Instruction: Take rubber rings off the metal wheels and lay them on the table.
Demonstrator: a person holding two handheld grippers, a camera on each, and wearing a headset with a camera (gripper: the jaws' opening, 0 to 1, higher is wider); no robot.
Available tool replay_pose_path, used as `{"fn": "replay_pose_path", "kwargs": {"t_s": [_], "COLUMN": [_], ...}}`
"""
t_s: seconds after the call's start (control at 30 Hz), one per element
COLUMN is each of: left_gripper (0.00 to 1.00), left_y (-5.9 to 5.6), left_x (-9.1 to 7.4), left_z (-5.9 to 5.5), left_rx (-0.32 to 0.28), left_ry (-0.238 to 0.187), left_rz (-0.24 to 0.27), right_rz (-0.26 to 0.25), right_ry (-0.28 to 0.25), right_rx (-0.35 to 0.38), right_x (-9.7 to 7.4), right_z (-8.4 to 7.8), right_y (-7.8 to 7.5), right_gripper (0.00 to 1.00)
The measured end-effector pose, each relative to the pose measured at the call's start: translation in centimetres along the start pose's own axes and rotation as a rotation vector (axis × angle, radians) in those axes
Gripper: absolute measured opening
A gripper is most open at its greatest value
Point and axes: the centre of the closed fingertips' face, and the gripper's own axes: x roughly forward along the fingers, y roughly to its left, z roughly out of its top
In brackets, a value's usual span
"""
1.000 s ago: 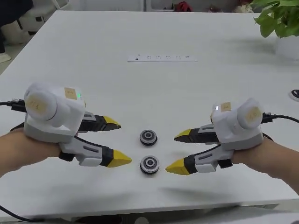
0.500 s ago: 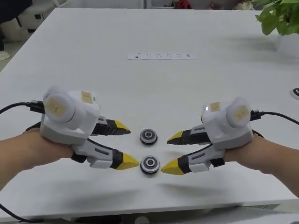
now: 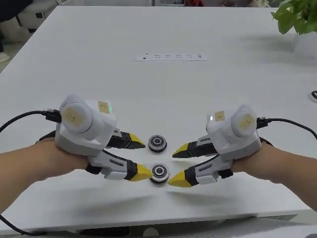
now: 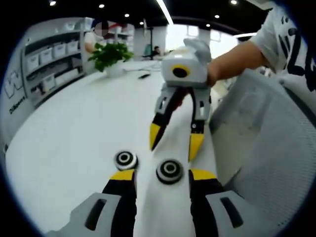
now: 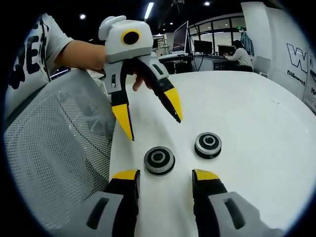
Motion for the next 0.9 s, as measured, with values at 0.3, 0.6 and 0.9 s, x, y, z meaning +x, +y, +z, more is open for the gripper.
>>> {"fn": "replay_pose_path", "kwargs": {"t_s": [0.3,0.6,0.9], "left_gripper": [0.37,0.31,0.2], "left_y": [-1.1,-1.2,-0.8], "left_x": [1.1,2.0,2.8], "left_z": [-0.1,-0.5,-0.7], "left_rx": [0.0,0.013,0.014], "left_ry": [0.008,0.024,0.034], "left_rz": [-0.032,-0.036,-0.013], "right_rz": [0.021,0.027,0.026], "right_ry": [0.004,0.003,0.008], "right_rx": [-0.013,-0.015,-0.02], "right_x": [0.6,0.7,0.7], "right_z": [0.1,0.1,-0.1], "right_y": [0.6,0.8,1.0], "right_gripper": [0.36,0.36,0.36]}}
